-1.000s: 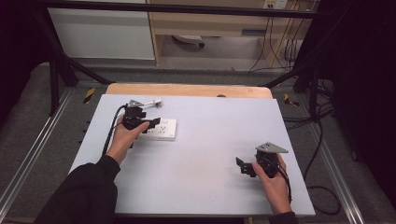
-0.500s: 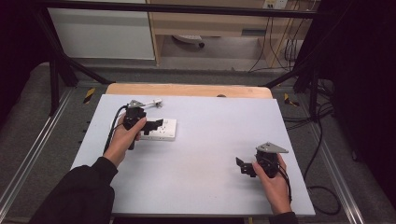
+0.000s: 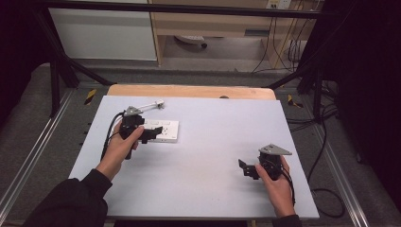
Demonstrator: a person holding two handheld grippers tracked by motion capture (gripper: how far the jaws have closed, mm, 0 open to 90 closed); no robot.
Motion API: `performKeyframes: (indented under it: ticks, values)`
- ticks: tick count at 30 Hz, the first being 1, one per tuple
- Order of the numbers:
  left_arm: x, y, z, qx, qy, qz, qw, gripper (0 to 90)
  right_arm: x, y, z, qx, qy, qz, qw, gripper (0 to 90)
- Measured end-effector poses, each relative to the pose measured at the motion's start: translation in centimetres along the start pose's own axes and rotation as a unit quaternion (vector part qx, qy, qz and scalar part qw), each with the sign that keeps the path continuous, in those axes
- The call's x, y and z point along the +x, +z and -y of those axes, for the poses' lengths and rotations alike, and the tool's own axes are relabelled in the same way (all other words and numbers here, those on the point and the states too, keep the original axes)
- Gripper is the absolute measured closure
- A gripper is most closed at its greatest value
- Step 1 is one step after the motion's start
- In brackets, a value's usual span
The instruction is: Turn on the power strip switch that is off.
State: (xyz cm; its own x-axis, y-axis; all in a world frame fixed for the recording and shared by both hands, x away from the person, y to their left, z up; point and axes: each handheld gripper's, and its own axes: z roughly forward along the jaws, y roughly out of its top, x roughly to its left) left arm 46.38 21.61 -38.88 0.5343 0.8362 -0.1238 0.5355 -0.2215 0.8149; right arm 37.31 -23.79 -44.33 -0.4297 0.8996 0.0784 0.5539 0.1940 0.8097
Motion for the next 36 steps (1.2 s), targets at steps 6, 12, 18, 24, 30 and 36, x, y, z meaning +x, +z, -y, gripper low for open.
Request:
performKeyframes:
  ticks: [6,12,18,24,30,36]
  values:
    - [-0.5,-1.6,0.3,-0.011,0.003,0.015,0.9998,9.1,0.1,0.0,0.0,-0.001,-0.003,0.001,1.0,2.9]
    - [-0.6,-3.6,0.5,-0.026,0.012,0.022,0.9993,8.4,0.1,0.0,0.0,-0.001,-0.005,0.001,1.0,2.8]
    - [-0.5,-6.0,1.1,-0.032,0.012,0.013,0.9993,7.8,0.1,0.0,0.0,0.001,-0.005,0.0,1.0,2.8]
    - [-0.2,-8.2,2.0,-0.033,0.015,0.006,0.9993,7.8,0.2,0.1,0.0,0.002,-0.007,0.002,1.0,2.9]
    - [0.1,-10.1,4.0,-0.036,0.012,0.007,0.9992,7.9,0.1,0.1,0.0,0.003,-0.005,0.003,1.0,3.2]
    - [0.6,-11.2,7.2,-0.025,0.009,0.003,0.9996,7.9,0.1,0.1,0.0,0.003,-0.005,0.003,1.0,3.1]
